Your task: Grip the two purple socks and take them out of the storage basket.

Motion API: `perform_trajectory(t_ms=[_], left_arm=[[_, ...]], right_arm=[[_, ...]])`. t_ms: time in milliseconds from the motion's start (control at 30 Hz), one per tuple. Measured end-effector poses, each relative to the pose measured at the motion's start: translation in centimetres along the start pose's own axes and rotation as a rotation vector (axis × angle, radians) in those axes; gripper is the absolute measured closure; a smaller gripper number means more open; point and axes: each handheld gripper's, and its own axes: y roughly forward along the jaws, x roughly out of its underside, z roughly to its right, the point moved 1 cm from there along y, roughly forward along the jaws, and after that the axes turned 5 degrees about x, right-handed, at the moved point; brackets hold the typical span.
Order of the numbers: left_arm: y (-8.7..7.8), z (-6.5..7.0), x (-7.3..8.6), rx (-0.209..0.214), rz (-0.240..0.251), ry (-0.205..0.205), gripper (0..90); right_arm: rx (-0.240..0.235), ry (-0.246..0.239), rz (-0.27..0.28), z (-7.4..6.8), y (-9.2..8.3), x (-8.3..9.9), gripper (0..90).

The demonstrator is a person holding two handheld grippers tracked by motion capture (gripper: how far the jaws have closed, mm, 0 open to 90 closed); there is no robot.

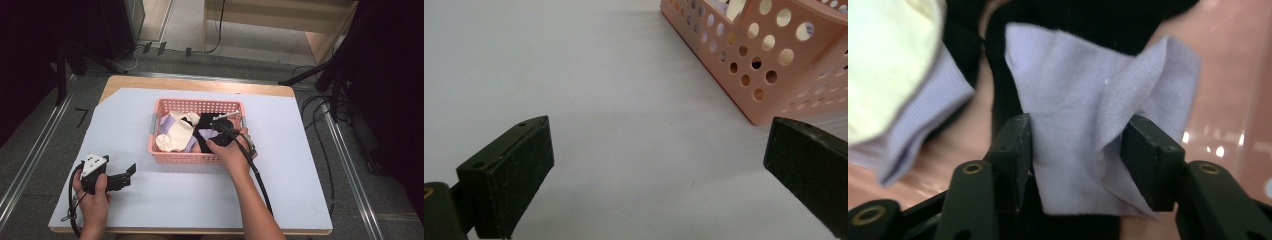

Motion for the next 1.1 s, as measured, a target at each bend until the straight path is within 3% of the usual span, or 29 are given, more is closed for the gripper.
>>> perform_trajectory(t_ms=[67, 100, 133, 233, 333, 400, 433, 533, 567, 700, 800, 833, 867, 933, 967, 1000, 1100], left_arm=[[0.0, -0.1, 0.0, 0.001, -0.002, -0.001, 0.5], [0.0, -0.1, 0.0, 0.006, -0.006, -0.004, 0.5], [0.0, -0.1, 0.0, 0.007, -0.007, -0.005, 0.5], [0.0, -0.1, 0.0, 0.006, -0.006, -0.006, 0.5], [0.0, -0.1, 0.0, 0.006, -0.007, -0.007, 0.5], [0.0, -0.1, 0.0, 0.006, -0.007, -0.008, 0.5], [0.1, -0.1, 0.0, 0.006, -0.008, -0.008, 0.5], [0.1, -0.1, 0.0, 0.005, -0.007, -0.01, 0.5], [0.1, -0.1, 0.0, 0.005, -0.007, -0.009, 0.5], [0.1, -0.1, 0.0, 0.006, -0.01, -0.007, 0.5], [0.1, 0.0, 0.0, 0.006, -0.008, -0.005, 0.5], [0.1, 0.0, 0.0, 0.007, -0.008, -0.001, 0.5], [0.1, 0.0, 0.0, 0.005, -0.005, 0.0, 0.5], [0.0, 0.0, 0.0, 0.001, -0.004, 0.005, 0.5], [0.1, 0.0, 0.0, 0.001, -0.004, 0.005, 0.5], [0.1, 0.0, 0.0, 0.001, -0.004, 0.005, 0.5], [0.0, 0.0, 0.0, 0.002, -0.003, 0.004, 0.5]], right_arm=[[0.015, -0.012, -0.018, -0.1, 0.1, 0.0, 54.8], [0.031, -0.005, -0.009, 0.0, 0.0, 0.0, 64.6], [0.031, -0.005, -0.009, 0.0, 0.0, 0.0, 64.6], [0.026, 0.013, 0.026, 0.2, -0.2, 0.1, 78.8], [0.013, 0.027, 0.087, 0.5, -0.5, 0.3, 83.9], [0.009, 0.032, 0.18, 0.6, -1.0, 0.5, 84.6], [0.009, 0.032, 0.18, 0.6, -1.0, 0.5, 84.6], [0.0, 0.053, 0.287, 1.0, -2.1, 0.7, 84.8], [0.0, 0.053, 0.287, 1.0, -2.1, 0.7, 84.8], [-0.025, 0.052, 0.4, 1.3, -3.5, 0.8, 84.8], [-0.028, 0.038, 0.504, 1.8, -4.5, 1.0, 84.9], [-0.045, 0.032, 0.578, 2.2, -5.2, 1.2, 84.9], [-0.045, 0.032, 0.578, 2.2, -5.2, 1.2, 84.9], [-0.047, 0.017, 0.648, 2.5, -5.9, 1.3, 84.8], [-0.05, 0.017, 0.709, 3.0, -6.6, 1.5, 84.8], [-0.05, 0.017, 0.709, 3.0, -6.6, 1.5, 84.8], [-0.022, 0.028, 0.776, 4.0, -7.6, 1.8, 84.7]])
